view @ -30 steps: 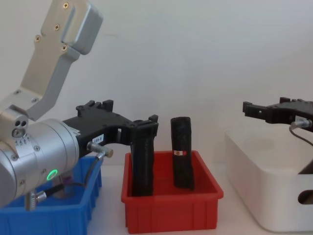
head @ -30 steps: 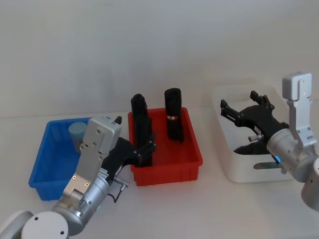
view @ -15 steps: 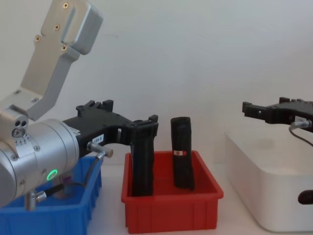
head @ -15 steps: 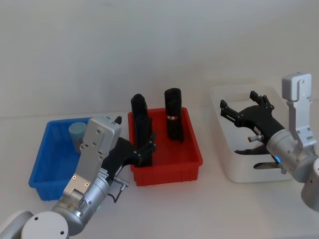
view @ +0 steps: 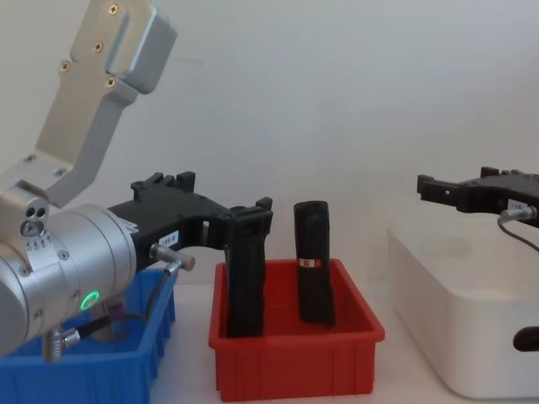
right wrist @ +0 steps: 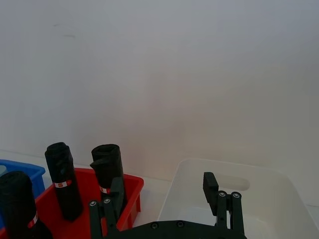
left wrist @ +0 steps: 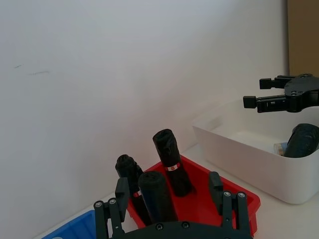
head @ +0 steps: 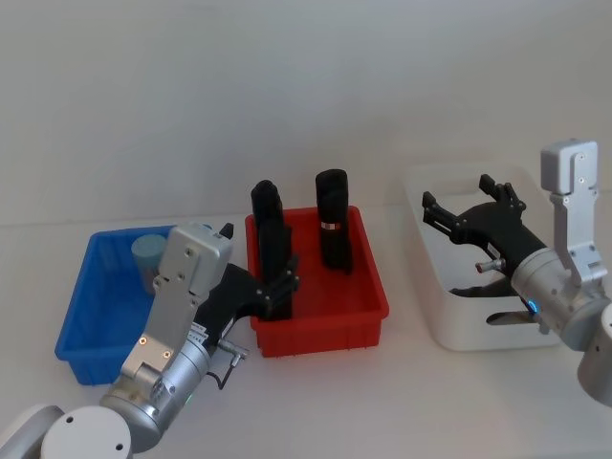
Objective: Pick the cotton swabs from the blue box and place them into the white box.
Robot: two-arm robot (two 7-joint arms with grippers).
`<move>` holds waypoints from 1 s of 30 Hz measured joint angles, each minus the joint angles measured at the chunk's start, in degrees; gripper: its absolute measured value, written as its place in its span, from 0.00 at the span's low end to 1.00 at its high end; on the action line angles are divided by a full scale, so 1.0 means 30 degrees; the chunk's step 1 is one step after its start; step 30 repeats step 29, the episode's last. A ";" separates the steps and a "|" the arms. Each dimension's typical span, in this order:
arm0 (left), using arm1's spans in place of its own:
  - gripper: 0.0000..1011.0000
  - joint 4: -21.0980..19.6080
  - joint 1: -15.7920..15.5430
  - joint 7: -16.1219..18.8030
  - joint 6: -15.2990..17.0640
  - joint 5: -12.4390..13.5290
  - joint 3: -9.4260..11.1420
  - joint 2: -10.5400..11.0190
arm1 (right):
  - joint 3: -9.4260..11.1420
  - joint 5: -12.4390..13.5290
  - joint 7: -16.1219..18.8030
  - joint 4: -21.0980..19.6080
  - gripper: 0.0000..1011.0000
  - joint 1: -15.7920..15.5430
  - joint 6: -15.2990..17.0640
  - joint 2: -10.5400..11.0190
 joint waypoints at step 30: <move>0.99 0.0000 0.0000 0.0001 0.0000 0.0000 0.0000 -0.0002 | -0.0001 0.0001 -0.0002 0.0000 0.99 0.0000 0.0001 0.0000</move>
